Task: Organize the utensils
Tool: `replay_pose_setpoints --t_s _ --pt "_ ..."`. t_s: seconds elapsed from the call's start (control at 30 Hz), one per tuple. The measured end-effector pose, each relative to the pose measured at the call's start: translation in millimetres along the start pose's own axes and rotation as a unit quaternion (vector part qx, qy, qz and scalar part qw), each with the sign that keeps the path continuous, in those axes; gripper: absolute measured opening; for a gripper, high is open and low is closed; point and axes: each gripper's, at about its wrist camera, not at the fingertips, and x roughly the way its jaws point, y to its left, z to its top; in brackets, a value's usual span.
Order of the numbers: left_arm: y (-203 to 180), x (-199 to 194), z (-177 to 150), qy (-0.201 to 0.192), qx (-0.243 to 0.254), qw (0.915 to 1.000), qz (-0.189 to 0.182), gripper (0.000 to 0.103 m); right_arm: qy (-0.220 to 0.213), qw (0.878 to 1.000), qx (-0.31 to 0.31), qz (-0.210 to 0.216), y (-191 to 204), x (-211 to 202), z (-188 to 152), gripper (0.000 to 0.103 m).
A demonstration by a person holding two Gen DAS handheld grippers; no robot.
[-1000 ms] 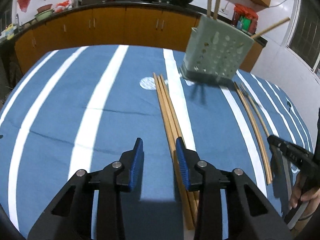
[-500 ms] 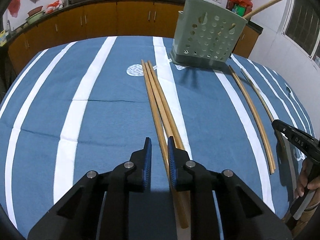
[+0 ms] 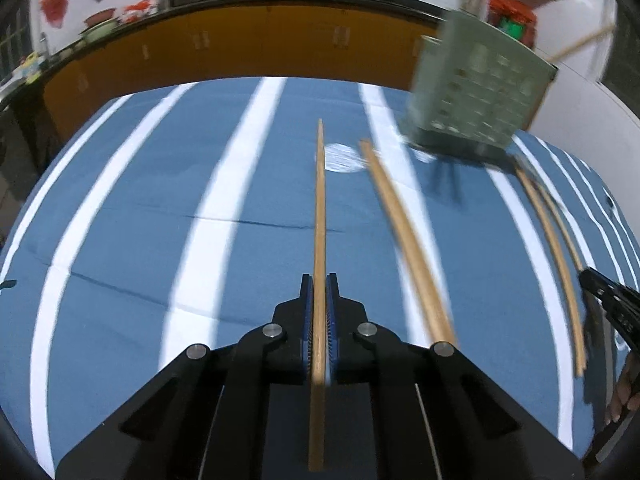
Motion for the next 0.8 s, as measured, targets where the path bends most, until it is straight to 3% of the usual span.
replay_pose_setpoints --t_s 0.2,0.8 --pt "18 3 3 -0.008 -0.018 0.9998 -0.001 0.008 -0.006 0.999 0.025 -0.027 -17 6 7 0.009" --pt "15 4 3 -0.011 -0.016 0.9998 0.001 0.009 -0.007 0.999 0.025 -0.027 -18 7 7 0.010"
